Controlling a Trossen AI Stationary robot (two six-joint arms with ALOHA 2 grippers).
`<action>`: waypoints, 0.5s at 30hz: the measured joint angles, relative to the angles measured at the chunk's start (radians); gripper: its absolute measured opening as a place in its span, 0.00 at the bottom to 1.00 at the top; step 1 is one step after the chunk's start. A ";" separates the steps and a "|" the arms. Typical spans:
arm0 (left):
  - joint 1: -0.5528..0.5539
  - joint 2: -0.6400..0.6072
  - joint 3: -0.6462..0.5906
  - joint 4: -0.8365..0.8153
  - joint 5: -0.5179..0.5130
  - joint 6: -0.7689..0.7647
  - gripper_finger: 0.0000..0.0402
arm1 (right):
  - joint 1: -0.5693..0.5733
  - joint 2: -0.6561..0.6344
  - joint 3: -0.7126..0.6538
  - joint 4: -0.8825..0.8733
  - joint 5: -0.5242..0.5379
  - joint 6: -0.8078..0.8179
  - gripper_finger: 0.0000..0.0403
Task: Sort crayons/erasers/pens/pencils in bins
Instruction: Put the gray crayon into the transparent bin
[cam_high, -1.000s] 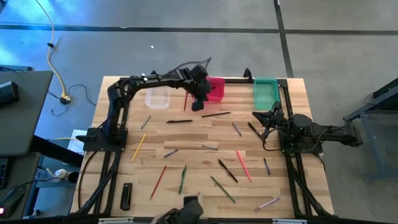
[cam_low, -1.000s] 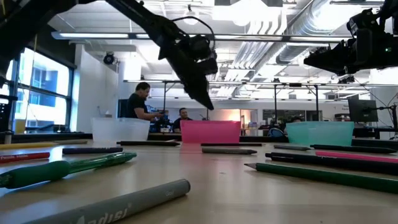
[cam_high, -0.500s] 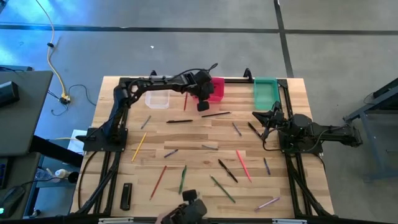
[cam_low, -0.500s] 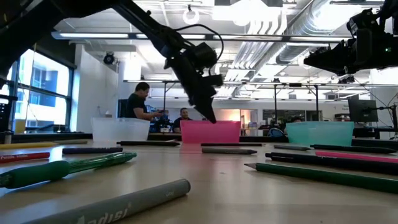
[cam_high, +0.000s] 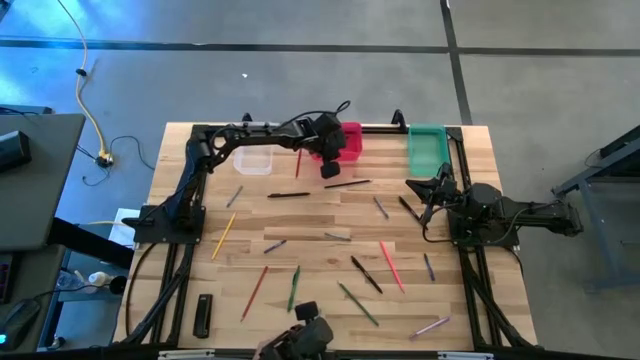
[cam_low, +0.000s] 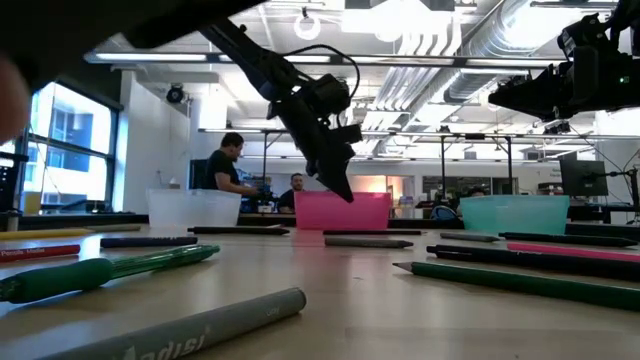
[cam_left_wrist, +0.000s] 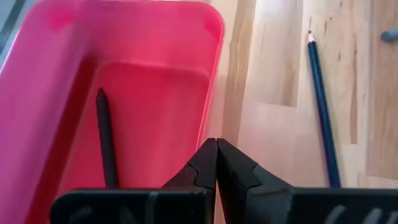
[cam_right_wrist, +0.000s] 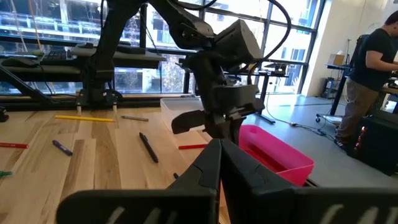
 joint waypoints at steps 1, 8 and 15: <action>0.000 -0.001 0.003 0.000 -0.002 0.000 0.00 | 0.000 0.000 0.000 0.000 0.000 0.000 0.00; 0.000 -0.024 0.014 0.000 0.001 0.000 0.00 | 0.000 0.000 0.000 0.000 0.000 0.000 0.00; -0.012 -0.071 0.014 0.011 0.002 -0.017 0.00 | 0.000 0.000 0.000 0.000 0.000 0.000 0.00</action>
